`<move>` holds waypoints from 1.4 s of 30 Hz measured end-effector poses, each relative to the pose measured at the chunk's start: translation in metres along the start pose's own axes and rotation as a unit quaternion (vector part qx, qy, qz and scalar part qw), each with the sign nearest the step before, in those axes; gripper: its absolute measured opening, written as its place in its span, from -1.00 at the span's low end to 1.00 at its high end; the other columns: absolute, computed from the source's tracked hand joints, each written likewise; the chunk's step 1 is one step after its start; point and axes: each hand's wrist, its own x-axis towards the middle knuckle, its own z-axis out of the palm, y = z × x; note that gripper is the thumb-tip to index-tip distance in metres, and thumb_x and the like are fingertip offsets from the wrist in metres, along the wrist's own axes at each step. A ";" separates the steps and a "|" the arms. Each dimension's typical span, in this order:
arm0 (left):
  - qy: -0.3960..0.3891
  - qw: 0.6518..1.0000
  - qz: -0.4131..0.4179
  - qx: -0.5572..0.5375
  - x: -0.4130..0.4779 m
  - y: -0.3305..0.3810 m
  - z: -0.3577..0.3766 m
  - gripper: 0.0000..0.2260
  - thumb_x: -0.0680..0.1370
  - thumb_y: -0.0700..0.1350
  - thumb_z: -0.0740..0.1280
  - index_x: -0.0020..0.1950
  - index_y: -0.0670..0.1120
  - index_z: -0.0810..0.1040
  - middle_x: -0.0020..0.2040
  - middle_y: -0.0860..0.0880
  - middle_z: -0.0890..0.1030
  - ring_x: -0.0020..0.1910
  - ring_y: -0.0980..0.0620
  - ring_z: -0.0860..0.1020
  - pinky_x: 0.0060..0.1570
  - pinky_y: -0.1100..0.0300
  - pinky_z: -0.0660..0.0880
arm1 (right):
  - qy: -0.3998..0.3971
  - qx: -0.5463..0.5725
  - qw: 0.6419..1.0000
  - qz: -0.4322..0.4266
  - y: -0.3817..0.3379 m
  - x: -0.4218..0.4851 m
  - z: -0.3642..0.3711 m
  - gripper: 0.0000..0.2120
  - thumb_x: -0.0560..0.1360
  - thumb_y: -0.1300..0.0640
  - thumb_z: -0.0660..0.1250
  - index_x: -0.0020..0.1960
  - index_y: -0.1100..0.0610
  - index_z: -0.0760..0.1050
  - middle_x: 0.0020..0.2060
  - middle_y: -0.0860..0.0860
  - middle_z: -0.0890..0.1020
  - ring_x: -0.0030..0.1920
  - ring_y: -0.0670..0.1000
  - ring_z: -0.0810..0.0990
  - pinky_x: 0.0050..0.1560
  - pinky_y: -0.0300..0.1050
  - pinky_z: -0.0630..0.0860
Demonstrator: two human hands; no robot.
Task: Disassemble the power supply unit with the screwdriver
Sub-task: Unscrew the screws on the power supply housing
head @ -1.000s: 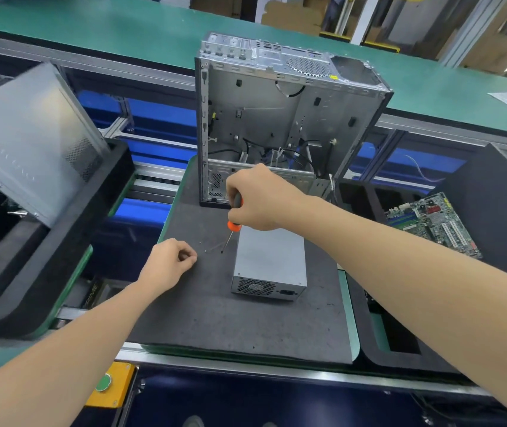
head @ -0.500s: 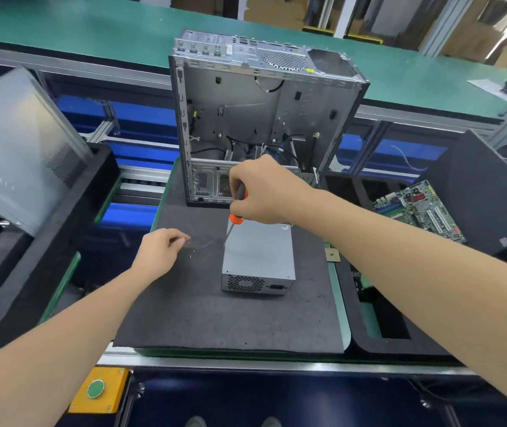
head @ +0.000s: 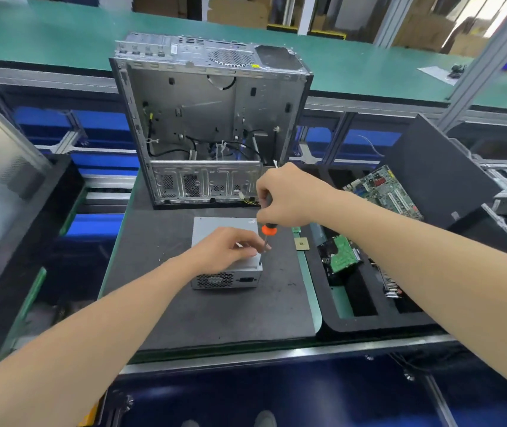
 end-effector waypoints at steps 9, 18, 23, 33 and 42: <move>0.034 0.998 0.006 -0.044 0.007 -0.008 0.012 -0.89 0.63 -0.19 0.44 0.00 -0.01 0.73 -0.04 0.17 0.76 0.00 0.13 0.71 0.11 0.27 0.57 | 0.009 0.035 0.999 0.000 0.006 -0.005 0.007 -0.90 0.43 0.11 0.42 -0.13 0.13 0.56 -0.19 0.01 0.62 -0.16 0.06 0.61 -0.12 0.07 0.66; 0.037 0.998 0.003 -0.046 0.007 -0.011 0.013 -0.91 0.63 -0.22 0.43 -0.01 -0.08 0.73 -0.06 0.18 0.76 0.01 0.12 0.72 0.14 0.25 0.60 | 0.002 0.031 1.000 -0.001 0.004 -0.004 0.006 -0.89 0.43 0.11 0.43 -0.11 0.15 0.58 -0.15 0.04 0.64 -0.12 0.09 0.64 -0.10 0.07 0.67; 0.039 0.998 -0.001 -0.047 0.006 -0.011 0.013 -0.91 0.63 -0.20 0.44 0.02 -0.07 0.74 -0.07 0.19 0.75 0.01 0.14 0.72 0.12 0.28 0.60 | -0.004 0.030 1.000 -0.001 0.004 -0.003 0.006 -0.89 0.44 0.11 0.43 -0.10 0.14 0.57 -0.16 0.03 0.63 -0.12 0.09 0.65 -0.07 0.09 0.68; 0.040 0.998 -0.004 -0.055 0.007 -0.012 0.015 -0.92 0.64 -0.22 0.43 0.02 -0.09 0.73 -0.07 0.19 0.75 -0.01 0.16 0.71 0.04 0.40 0.53 | -0.007 0.024 1.000 -0.009 0.006 -0.003 0.006 -0.90 0.45 0.09 0.43 -0.12 0.09 0.54 -0.16 0.00 0.63 -0.15 0.06 0.63 -0.14 0.02 0.66; 0.036 0.998 -0.008 -0.056 0.006 -0.011 0.016 -0.91 0.63 -0.19 0.44 0.00 -0.03 0.73 -0.06 0.11 0.76 -0.01 0.15 0.71 0.06 0.31 0.58 | -0.013 0.024 1.000 -0.005 0.010 -0.002 0.005 -0.88 0.45 0.09 0.44 -0.08 0.12 0.58 -0.15 0.02 0.66 -0.13 0.08 0.66 -0.13 0.01 0.66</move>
